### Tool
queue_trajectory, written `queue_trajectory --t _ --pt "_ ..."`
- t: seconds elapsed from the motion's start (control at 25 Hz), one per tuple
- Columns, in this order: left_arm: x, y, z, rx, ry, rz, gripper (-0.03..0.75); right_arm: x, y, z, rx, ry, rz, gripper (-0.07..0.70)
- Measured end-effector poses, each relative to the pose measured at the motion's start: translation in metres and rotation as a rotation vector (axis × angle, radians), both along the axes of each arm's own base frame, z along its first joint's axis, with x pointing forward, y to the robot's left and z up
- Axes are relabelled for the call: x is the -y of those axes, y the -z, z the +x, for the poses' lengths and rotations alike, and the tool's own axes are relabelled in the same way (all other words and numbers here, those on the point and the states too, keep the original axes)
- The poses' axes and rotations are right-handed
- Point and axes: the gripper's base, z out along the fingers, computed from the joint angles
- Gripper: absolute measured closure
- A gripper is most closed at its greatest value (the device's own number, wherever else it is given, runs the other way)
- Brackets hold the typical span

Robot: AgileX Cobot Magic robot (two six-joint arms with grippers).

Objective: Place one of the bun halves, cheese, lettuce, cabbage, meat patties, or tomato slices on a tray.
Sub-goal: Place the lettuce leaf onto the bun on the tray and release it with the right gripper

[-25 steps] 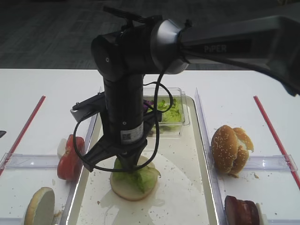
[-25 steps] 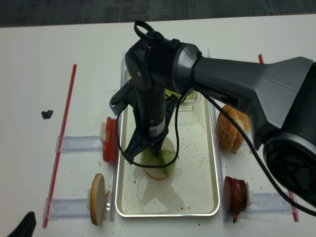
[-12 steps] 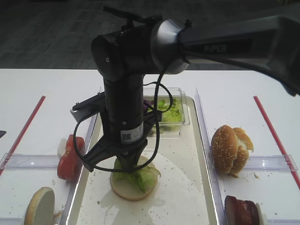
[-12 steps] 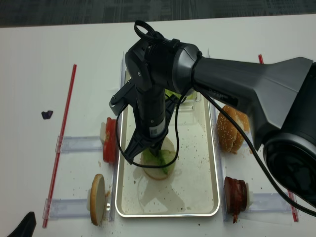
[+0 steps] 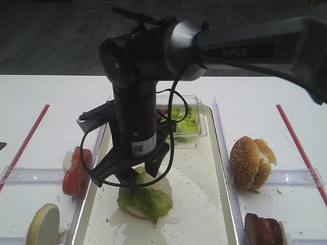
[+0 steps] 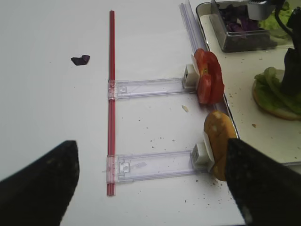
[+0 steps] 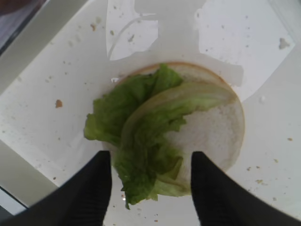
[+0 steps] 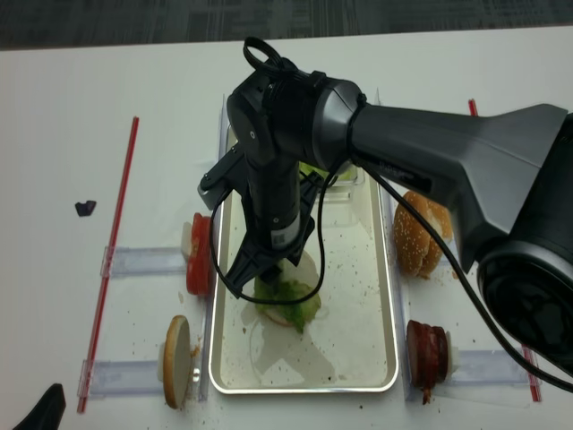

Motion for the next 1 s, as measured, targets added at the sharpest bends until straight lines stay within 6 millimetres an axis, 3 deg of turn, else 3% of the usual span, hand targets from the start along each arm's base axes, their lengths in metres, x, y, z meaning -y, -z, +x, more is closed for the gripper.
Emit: queue_trajectory --t 0.44,0.76,1.0 --pt "0.000 0.000 0.000 0.000 0.000 0.000 0.136 0.003 0.000 0.003 0.032 -0.017 -0.029 -0.018" --pt "0.000 0.000 0.000 0.000 0.000 0.000 0.136 0.001 -0.004 0.005 0.045 -0.006 -0.020 -0.039" --pt "0.000 0.000 0.000 0.000 0.000 0.000 0.136 -0.006 -0.035 0.011 0.118 -0.004 0.057 -0.039"
